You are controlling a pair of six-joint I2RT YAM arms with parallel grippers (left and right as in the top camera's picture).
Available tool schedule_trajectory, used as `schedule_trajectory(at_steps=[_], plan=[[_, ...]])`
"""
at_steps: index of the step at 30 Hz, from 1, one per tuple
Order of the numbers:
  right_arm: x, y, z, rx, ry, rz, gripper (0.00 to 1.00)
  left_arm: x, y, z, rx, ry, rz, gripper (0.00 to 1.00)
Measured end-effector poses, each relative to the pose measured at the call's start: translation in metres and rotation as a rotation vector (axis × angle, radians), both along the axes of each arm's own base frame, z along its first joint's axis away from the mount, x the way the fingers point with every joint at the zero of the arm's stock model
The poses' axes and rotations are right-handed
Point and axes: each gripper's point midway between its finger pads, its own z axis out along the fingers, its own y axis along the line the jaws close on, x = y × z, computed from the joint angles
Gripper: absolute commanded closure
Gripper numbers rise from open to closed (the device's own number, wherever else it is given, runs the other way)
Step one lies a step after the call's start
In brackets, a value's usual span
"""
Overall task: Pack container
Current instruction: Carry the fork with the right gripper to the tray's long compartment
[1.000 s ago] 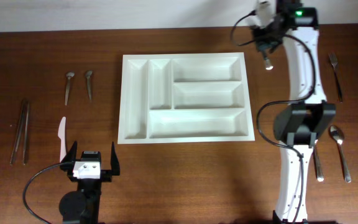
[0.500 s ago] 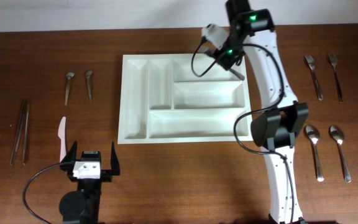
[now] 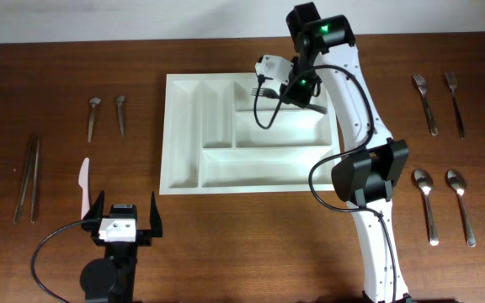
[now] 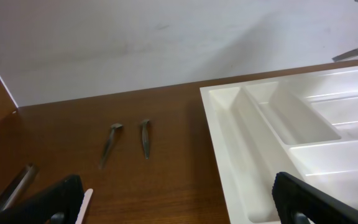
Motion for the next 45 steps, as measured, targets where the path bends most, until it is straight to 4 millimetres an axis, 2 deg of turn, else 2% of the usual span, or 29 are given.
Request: schedule_trajectory(at_steps=[7, 12, 18, 24, 32, 37, 41, 45], plan=[[-0.001, 0.001, 0.000, 0.001, -0.009, 0.059, 0.96, 0.000, 0.000, 0.000, 0.000, 0.000, 0.000, 0.01], [-0.015, 0.001, -0.001, 0.005, 0.036, 0.126, 0.96, 0.000, 0.000, 0.000, 0.000, 0.000, 0.000, 0.01], [-0.020, 0.006, -0.003, 0.032, 0.053, 0.179, 0.96, 0.000, 0.000, 0.000, 0.000, 0.000, 0.000, 0.01], [-0.031, 0.007, -0.021, 0.044, 0.112, 0.239, 0.96, 0.000, 0.000, 0.000, 0.000, 0.000, 0.000, 0.01], [-0.030, 0.009, -0.043, 0.051, 0.125, 0.272, 0.96, 0.000, 0.000, 0.000, 0.000, 0.000, 0.000, 0.01], [-0.037, 0.008, -0.060, 0.047, 0.167, 0.274, 0.96, 0.000, 0.000, 0.000, 0.000, 0.000, 0.000, 0.01], [-0.045, 0.006, -0.074, 0.043, 0.208, 0.272, 0.89, 0.000, 0.000, 0.000, 0.000, 0.000, 0.000, 0.01], [-0.047, 0.005, -0.078, 0.042, 0.218, 0.269, 0.70, 0.000, 0.000, 0.000, 0.000, 0.000, 0.000, 0.01]])
